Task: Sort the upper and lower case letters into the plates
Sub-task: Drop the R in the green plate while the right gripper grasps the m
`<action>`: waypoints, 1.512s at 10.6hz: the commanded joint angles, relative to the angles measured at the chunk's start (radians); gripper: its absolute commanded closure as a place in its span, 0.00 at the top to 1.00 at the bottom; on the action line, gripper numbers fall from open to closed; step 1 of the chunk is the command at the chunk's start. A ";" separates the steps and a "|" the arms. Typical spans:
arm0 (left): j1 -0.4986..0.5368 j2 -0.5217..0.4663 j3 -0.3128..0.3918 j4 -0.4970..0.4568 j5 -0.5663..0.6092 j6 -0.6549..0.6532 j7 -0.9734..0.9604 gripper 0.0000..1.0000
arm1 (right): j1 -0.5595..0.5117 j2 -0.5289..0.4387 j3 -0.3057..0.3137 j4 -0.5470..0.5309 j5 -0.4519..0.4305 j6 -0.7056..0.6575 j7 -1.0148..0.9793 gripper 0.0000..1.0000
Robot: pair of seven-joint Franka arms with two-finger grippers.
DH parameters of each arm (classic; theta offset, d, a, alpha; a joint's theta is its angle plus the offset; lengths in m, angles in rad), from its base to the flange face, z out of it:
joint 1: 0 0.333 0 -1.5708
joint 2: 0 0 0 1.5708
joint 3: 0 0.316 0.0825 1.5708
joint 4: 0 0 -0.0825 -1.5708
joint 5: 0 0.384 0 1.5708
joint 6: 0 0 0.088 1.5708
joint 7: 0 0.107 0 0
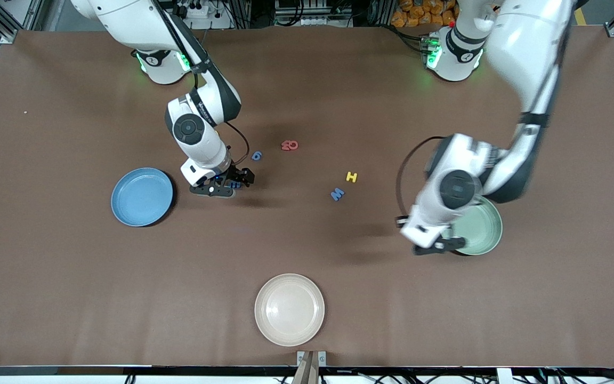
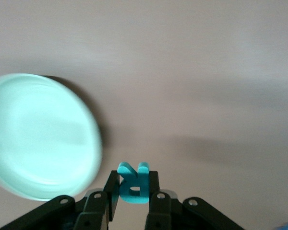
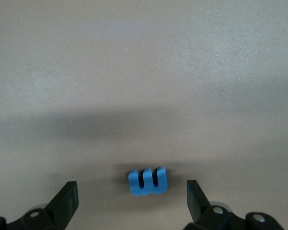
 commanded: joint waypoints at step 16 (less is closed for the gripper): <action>0.085 0.002 -0.284 -0.034 0.024 -0.103 -0.070 1.00 | 0.030 0.039 -0.008 -0.088 -0.001 0.178 -0.038 0.75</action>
